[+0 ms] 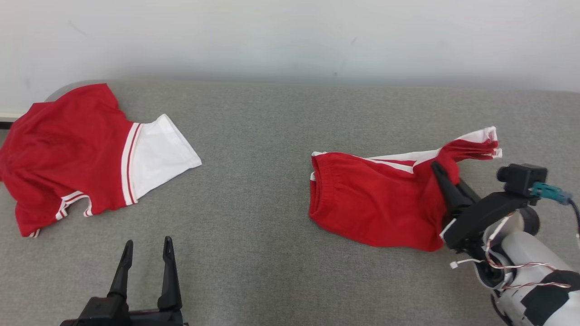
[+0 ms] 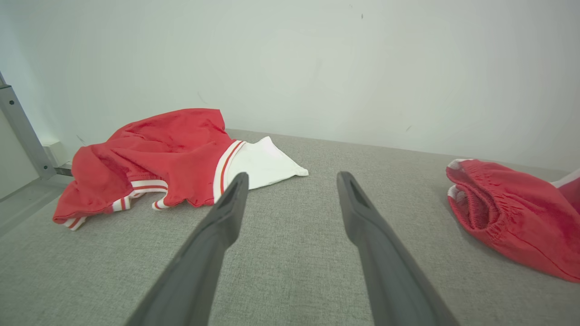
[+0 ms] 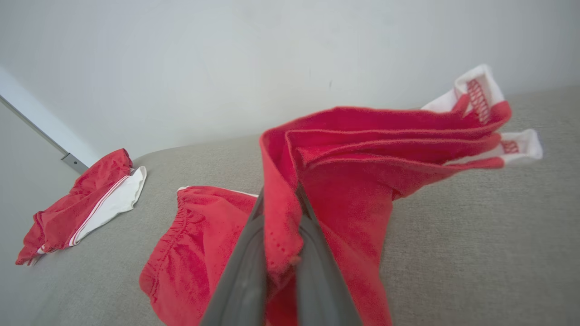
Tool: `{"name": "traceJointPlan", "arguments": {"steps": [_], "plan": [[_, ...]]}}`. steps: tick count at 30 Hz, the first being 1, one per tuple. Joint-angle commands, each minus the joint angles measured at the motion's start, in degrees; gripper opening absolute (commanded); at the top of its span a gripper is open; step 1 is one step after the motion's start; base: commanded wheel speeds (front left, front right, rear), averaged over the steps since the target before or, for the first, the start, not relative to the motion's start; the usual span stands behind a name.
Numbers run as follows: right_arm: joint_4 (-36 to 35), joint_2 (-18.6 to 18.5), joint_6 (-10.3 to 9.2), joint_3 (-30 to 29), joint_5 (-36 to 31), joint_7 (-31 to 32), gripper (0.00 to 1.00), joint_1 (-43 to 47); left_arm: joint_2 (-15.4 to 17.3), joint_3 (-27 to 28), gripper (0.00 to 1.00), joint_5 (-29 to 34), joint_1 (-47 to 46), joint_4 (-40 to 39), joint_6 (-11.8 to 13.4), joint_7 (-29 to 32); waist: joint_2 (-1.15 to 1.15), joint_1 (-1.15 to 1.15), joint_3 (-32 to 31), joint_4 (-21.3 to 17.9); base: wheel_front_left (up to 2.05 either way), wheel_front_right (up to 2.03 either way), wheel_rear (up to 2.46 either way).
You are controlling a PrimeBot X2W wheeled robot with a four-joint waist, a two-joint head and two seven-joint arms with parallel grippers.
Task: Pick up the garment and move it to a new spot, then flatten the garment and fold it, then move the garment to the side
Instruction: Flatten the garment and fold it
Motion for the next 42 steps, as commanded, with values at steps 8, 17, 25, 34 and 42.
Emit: {"name": "traceJointPlan", "arguments": {"steps": [8,17,25,34,42], "plan": [[-2.7,5.0,-0.14,1.6,-3.4,3.3,0.0,-0.7,-0.1,-2.7,1.0,-1.5,-2.5,0.9,0.3,-0.2,0.0,0.0,1.1,4.0,0.0,0.0,0.0],[-0.9,9.8,-0.14,2.4,-6.2,5.8,0.0,-1.1,-0.1,-5.0,1.0,-2.8,-3.9,1.5,0.8,-0.2,0.0,0.0,2.4,7.1,0.0,0.0,0.0],[0.8,12.5,-0.14,3.0,-9.2,6.4,0.0,0.9,-0.1,-6.0,1.0,-3.3,-4.6,2.0,1.3,-0.2,0.0,0.0,2.9,7.7,0.0,0.0,0.0],[-1.5,11.5,-0.14,0.4,-11.9,-0.3,1.0,2.8,-0.1,-4.7,1.0,-2.1,-3.3,2.5,1.0,-0.2,0.0,0.0,1.2,5.2,0.0,0.0,0.0],[-6.3,8.3,-0.14,-8.2,-14.9,-5.6,1.0,7.5,-0.1,-2.7,1.0,-1.2,-1.7,1.9,0.4,-0.2,0.0,0.0,0.3,3.2,0.0,0.0,0.0]]}}
